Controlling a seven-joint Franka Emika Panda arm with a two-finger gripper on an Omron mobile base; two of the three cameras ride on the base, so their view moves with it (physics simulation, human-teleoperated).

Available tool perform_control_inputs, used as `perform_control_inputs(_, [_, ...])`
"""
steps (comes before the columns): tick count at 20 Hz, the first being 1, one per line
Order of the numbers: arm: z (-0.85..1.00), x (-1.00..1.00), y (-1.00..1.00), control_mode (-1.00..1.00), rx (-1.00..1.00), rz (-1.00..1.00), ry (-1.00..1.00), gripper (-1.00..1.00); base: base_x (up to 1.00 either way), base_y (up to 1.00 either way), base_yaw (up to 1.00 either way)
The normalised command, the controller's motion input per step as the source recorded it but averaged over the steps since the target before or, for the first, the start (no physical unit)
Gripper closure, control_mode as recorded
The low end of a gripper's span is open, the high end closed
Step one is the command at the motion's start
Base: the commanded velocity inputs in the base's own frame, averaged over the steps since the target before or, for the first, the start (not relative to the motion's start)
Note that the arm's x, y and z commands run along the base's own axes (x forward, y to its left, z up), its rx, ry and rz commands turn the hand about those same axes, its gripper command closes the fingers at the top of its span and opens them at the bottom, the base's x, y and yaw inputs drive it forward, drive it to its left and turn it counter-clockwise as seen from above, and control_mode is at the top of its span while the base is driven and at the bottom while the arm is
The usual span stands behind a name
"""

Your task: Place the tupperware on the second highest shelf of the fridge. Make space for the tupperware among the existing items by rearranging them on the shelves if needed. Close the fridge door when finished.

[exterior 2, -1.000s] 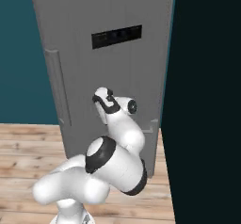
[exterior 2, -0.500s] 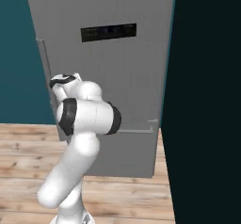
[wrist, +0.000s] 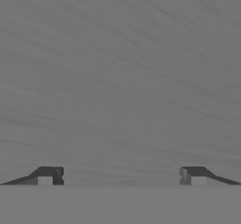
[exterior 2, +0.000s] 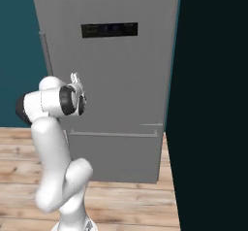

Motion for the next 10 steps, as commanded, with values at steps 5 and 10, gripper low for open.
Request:
perform_control_inputs(5, [0.63, 1.0, -0.05, -1.0, 0.02, -0.14, 0.36, -1.0, 0.0, 0.0, 0.0])
perform_control_inputs(10, [1.0, 1.0, 0.0, -1.0, 0.04, -0.02, 0.61, -1.0, 0.0, 0.0, 0.0])
